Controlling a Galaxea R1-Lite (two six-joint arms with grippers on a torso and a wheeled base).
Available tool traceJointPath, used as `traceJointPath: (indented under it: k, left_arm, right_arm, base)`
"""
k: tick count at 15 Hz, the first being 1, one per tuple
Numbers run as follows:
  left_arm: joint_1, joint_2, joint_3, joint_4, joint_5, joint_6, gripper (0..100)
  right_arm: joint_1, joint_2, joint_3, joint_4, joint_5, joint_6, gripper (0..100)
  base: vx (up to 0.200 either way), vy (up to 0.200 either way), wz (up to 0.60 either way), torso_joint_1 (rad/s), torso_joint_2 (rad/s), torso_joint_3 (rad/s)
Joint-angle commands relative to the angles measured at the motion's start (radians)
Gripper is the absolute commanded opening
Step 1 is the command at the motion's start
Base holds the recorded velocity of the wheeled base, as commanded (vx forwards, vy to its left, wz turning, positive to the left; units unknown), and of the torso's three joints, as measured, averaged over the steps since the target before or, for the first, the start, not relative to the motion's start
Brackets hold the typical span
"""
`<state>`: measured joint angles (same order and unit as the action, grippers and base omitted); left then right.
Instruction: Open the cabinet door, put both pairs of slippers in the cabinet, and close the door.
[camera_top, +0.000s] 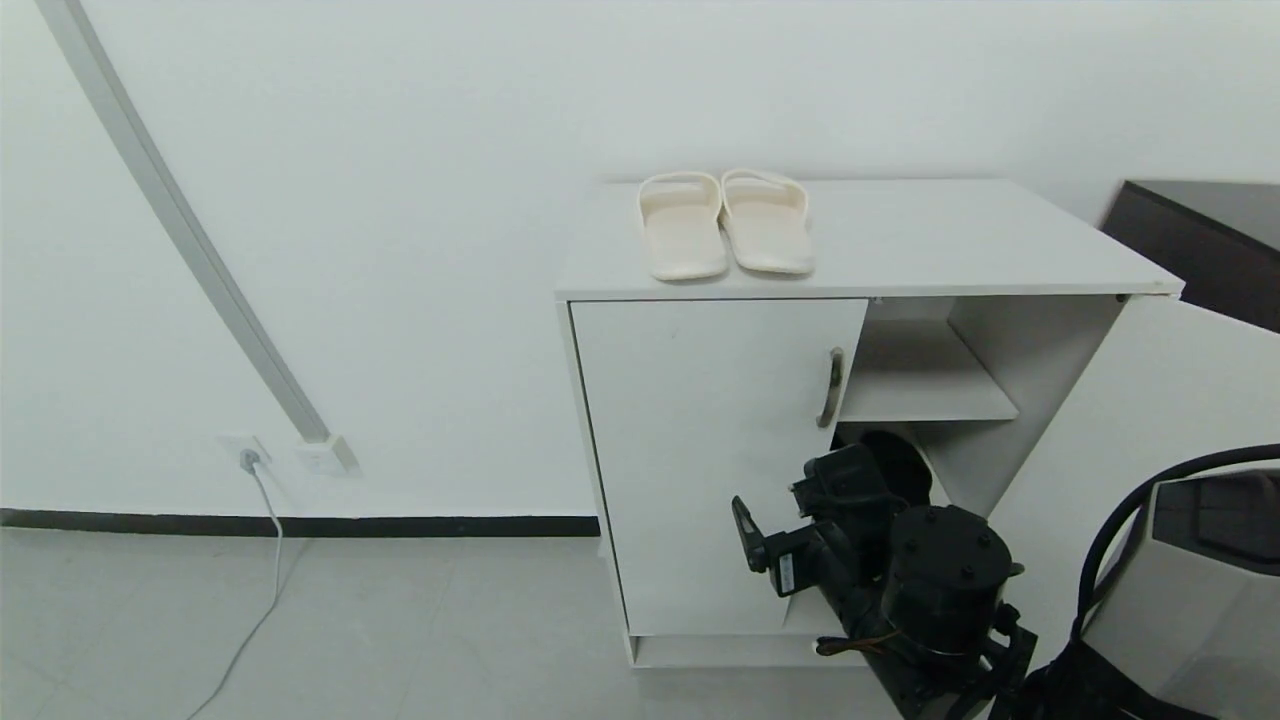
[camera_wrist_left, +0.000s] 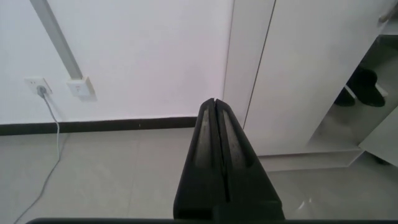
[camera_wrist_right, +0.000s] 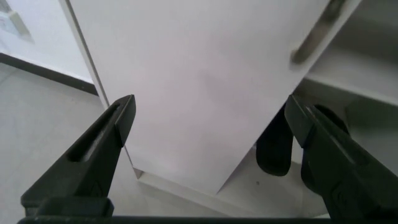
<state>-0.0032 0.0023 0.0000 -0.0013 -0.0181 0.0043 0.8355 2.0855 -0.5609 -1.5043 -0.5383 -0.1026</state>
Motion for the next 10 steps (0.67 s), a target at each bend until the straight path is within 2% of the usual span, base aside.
traceJointPath:
  k: [1, 10]
  left_arm:
    - [0.000, 0.001, 0.000, 0.000, 0.000, 0.000, 0]
    - [0.000, 0.001, 0.000, 0.000, 0.000, 0.000, 0]
  right_arm:
    - [0.000, 0.004, -0.001, -0.001, 0.000, 0.000, 100]
    - [0.005, 0.002, 0.001, -0.001, 0.000, 0.000, 100]
  base:
    - [0.000, 0.000, 0.00, 0.183, -0.50, -0.315]
    - [0.000, 0.000, 0.00, 0.220, -0.53, -0.315]
